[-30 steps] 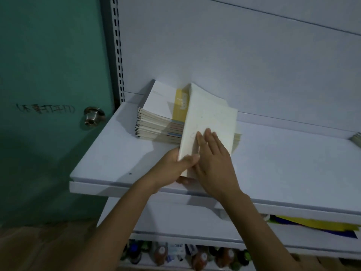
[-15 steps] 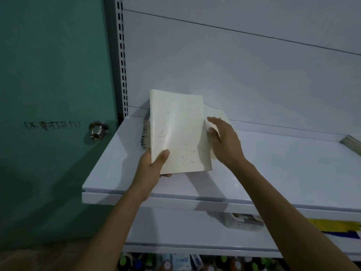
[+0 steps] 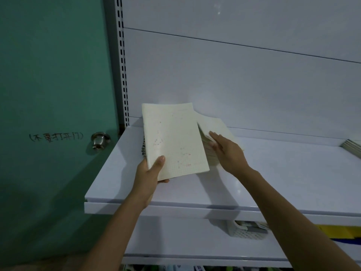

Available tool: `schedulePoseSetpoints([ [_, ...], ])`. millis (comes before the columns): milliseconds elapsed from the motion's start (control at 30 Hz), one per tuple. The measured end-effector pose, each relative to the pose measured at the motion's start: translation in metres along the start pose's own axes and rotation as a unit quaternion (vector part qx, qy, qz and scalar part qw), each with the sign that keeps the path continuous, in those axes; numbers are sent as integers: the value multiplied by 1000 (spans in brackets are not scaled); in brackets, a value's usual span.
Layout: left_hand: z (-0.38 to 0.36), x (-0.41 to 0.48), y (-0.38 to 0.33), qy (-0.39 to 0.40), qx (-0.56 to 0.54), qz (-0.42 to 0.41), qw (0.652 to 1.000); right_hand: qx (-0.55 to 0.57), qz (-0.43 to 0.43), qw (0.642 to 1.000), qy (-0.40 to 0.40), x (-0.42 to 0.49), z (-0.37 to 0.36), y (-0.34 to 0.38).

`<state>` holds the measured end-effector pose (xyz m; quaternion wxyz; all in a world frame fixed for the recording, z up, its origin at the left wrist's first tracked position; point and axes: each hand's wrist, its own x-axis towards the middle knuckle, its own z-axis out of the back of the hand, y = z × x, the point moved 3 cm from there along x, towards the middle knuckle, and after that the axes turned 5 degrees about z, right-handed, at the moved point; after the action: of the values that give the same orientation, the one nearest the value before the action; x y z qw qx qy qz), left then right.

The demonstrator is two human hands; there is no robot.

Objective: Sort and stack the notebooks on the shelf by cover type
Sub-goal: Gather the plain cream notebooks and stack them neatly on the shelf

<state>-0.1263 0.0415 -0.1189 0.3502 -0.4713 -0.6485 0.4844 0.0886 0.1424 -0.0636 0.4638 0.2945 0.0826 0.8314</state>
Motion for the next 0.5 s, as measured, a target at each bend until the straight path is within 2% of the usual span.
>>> schedulePoseSetpoints([
  [67, 0, 0, 0, 3, -2, 2, 1000, 37, -35, 998, -38, 3, 6, -2],
  [200, -1, 0, 0, 9, -7, 6, 1000, 37, -83, 990, -110, 12, 16, -2],
  [300, 0, 0, -1, 9, -3, 9, 1000, 73, -87, 979, -171, 11, 26, 6],
  [400, -1, 2, 1, 9, -1, 12, 1000, 15, 9, 976, -218, -6, 26, 37],
  [500, -1, 2, 1, 2, -17, 22, 1000, -62, 145, 966, -207, -33, 6, 71],
])
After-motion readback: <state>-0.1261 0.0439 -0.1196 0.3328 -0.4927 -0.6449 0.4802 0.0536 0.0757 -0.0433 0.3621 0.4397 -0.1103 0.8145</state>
